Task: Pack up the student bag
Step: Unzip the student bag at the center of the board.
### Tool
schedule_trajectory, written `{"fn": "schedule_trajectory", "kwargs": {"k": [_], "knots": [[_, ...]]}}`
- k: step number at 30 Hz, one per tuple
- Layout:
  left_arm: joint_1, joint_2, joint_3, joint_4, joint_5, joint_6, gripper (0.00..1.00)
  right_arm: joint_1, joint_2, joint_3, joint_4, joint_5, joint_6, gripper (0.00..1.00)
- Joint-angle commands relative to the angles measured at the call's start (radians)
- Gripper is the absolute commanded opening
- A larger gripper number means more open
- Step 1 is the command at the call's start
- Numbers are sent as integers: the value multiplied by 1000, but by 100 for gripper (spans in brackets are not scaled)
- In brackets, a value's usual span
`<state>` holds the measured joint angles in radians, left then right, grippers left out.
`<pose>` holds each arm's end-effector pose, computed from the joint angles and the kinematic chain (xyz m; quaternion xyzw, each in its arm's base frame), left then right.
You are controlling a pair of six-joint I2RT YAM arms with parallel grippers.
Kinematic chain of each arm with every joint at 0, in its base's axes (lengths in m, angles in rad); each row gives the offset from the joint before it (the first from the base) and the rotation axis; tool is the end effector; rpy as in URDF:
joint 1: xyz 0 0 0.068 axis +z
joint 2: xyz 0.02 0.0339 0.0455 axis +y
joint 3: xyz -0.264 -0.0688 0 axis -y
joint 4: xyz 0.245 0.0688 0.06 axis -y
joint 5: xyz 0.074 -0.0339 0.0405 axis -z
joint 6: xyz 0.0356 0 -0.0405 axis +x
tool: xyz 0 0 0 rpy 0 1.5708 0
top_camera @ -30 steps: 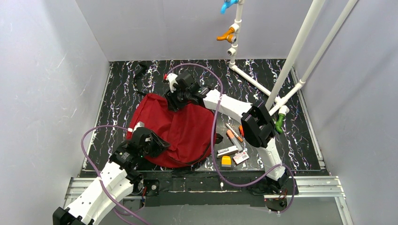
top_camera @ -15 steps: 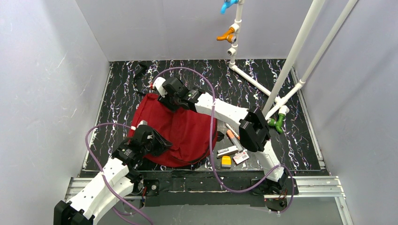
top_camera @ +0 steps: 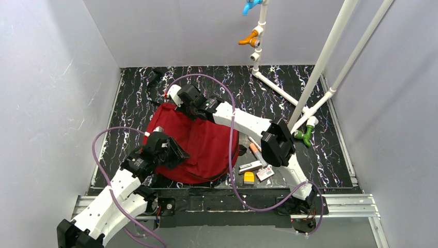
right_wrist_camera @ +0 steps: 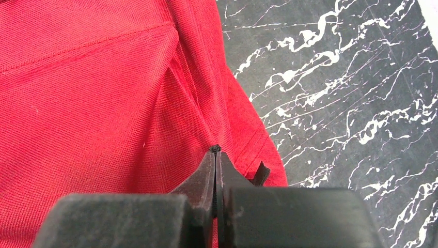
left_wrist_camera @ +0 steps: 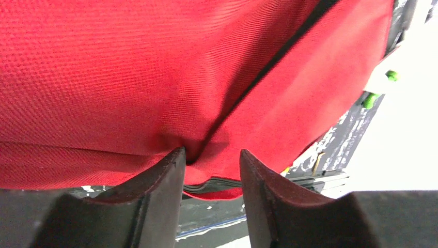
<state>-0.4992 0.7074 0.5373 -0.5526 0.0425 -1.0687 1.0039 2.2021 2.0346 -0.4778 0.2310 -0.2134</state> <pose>0.1337 -0.0746 0.2303 -0.2476 0.8770 -0.3042 0.2776 0.2830 0.4294 0.2796 -0.4660 0.7587 0.0756 0.4490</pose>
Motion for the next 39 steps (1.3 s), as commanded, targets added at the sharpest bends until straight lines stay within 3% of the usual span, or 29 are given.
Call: {"fn": "schedule_trajectory", "kwargs": {"k": [1, 3, 9, 12, 13, 16, 23, 32, 39], "knots": [[4, 14, 120, -70, -5, 66, 49, 7, -17, 38, 10, -34, 34, 1], [15, 23, 166, -68, 2, 73, 54, 7, -42, 21, 26, -48, 60, 1], [163, 138, 300, -7, 99, 131, 54, 2, -128, -82, 121, -126, 190, 1], [278, 220, 356, -9, 137, 153, 40, -8, -180, -163, 187, -147, 259, 1], [407, 256, 319, 119, 208, 158, 35, -31, -228, -267, 264, -195, 321, 1], [457, 325, 272, 263, 259, 158, 30, -46, -255, -330, 318, -258, 352, 1], [481, 540, 245, 367, 308, 201, 23, -54, -277, -405, 378, -316, 384, 1], [481, 553, 158, 448, 289, 180, 19, -37, -308, -596, 564, -476, 545, 1], [481, 575, 133, 487, 297, 181, 15, 39, -432, -749, 606, -439, 564, 1]]}}
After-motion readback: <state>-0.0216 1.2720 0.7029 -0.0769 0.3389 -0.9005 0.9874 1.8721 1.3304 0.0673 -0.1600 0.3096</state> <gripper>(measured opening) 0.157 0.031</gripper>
